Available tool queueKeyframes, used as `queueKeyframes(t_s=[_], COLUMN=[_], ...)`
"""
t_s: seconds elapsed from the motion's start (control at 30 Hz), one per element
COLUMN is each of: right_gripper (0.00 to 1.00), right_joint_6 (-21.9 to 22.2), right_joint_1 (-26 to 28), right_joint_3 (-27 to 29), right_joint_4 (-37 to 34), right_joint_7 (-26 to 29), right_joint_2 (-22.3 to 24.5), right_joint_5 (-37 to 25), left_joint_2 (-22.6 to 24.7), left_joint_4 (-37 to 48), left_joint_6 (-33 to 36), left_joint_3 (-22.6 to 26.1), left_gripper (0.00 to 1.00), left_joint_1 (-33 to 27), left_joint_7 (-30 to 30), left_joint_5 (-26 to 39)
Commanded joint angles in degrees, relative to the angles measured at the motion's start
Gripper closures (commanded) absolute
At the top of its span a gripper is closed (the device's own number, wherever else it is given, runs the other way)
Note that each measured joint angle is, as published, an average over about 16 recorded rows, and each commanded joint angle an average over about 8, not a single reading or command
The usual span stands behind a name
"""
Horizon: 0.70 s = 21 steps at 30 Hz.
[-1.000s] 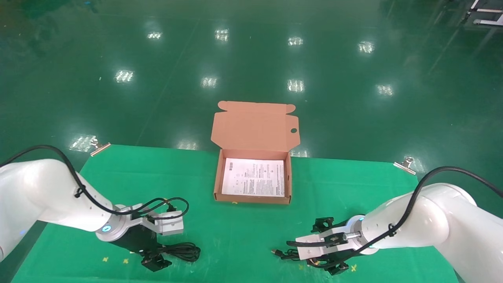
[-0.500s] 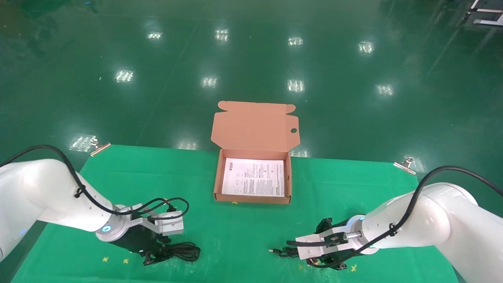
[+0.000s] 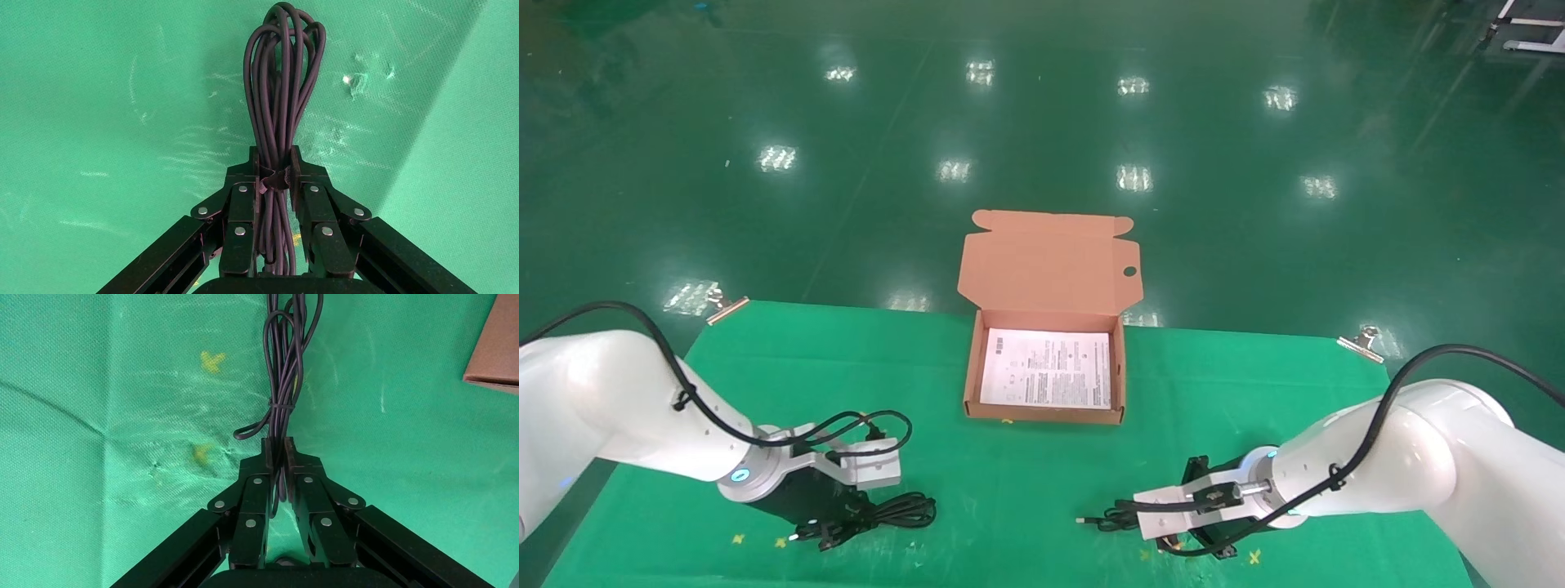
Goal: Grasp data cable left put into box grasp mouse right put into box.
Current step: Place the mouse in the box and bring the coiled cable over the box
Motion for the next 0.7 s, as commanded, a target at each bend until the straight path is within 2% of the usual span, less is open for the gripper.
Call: queueKeyframes(t_s=[0.03, 0.33, 0.7], right_gripper=[1.00, 1.00, 1.00], right_joint_6=[0.00, -0.98, -2.91], right_joint_1=[0.00, 1.27, 7.60], right_joint_3=[0.00, 1.34, 5.93], right_joint_4=[0.00, 1.47, 13.48], right_joint_7=[0.00, 2.51, 13.57], right_joint_2=[0.00, 1.64, 11.00], right_joint_5=[0.00, 1.17, -1.05], left_joint_2=[0.01, -1.84, -7.28], left_joint_4=[0.04, -3.03, -17.39], left_joint_6=[-0.01, 1.51, 1.74], left_joint_3=[-0.01, -0.45, -1.25], left_gripper=[1.00, 1.00, 1.00], left_joint_1=[0.05, -2.14, -6.67], left_joint_7=[-0.03, 0.66, -2.95], left_joint_5=[-0.02, -0.38, 1.97])
